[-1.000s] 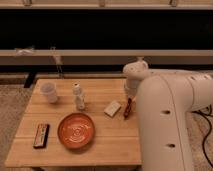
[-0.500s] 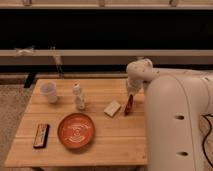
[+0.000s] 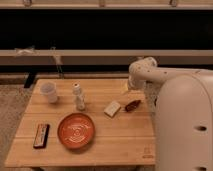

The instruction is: Drag the pepper across the table

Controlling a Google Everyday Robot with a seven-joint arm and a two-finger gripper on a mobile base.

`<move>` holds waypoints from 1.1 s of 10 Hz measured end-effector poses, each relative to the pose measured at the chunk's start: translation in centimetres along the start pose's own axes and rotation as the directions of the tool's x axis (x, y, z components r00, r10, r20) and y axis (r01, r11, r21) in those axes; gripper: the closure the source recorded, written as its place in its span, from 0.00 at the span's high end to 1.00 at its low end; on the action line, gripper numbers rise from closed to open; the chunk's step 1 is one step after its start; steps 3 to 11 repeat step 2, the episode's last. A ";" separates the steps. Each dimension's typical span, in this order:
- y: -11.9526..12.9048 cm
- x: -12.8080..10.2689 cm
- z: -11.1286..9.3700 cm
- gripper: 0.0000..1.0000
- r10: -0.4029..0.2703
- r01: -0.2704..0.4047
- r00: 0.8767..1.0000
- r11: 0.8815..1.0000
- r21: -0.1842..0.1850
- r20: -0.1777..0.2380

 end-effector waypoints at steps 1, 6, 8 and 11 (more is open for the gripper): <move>0.2 -0.1 0.0 0.80 -0.002 0.002 1.000 1.000 -0.002 0.000; 0.2 -0.1 0.0 0.80 -0.001 0.001 1.000 1.000 -0.003 -0.001; 0.2 -0.1 0.0 0.80 -0.001 0.001 1.000 1.000 -0.003 -0.001; 0.2 -0.1 0.0 0.80 -0.001 0.001 1.000 1.000 -0.003 -0.001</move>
